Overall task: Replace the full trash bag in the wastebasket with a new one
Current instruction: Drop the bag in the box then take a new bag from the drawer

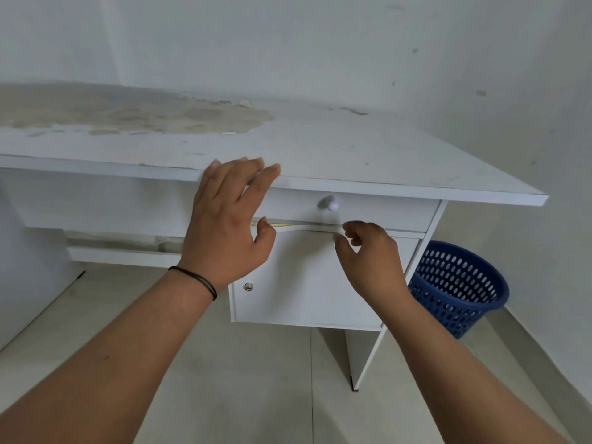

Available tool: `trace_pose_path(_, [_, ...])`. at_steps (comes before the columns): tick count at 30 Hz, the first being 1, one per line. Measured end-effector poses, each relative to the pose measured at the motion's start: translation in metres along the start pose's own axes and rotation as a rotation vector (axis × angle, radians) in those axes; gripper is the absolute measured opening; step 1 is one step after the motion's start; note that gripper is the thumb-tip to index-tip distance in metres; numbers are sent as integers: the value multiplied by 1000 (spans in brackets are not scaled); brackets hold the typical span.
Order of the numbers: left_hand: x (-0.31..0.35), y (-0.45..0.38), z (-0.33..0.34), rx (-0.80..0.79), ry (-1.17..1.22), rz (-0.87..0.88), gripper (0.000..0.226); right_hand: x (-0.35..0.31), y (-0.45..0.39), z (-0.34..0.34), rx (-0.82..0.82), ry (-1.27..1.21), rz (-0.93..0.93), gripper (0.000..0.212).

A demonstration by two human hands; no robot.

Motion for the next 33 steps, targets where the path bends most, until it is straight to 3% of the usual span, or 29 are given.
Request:
trace_pose_path(5, [2,1,-8,-62,58,-15,64,-3,-25,12,-53,6,74,24])
trace_pose_path(9, [0,0,-13,-147,90,-21,66,0,-42,21,-62,39,161,44])
trace_pose_path(13, [0,2,-15,-184,109,-24,66,3,-55,22,-75,112,222,45])
trace_pose_path(20, [-1,3,-12,-217,113,-38,70,-4,-58,19,-118,262,205,45])
trace_pose_path(26, [-2,2,-12,-194,155,-71,61,-16,-35,7,-118,275,138,33])
trace_pose_path(33, [-3,0,-15,-218,174,-120,68,-28,6,-11,-91,217,96,39])
Point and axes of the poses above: each hand's wrist, its own y-axis away from the middle knuckle, its own z-axis out of the palm, x = y × z, the point moved 8 cm from there along -y, towards the middle knuckle, and after that the axes turned 10 degrees about -y, right-handed, at the moved point
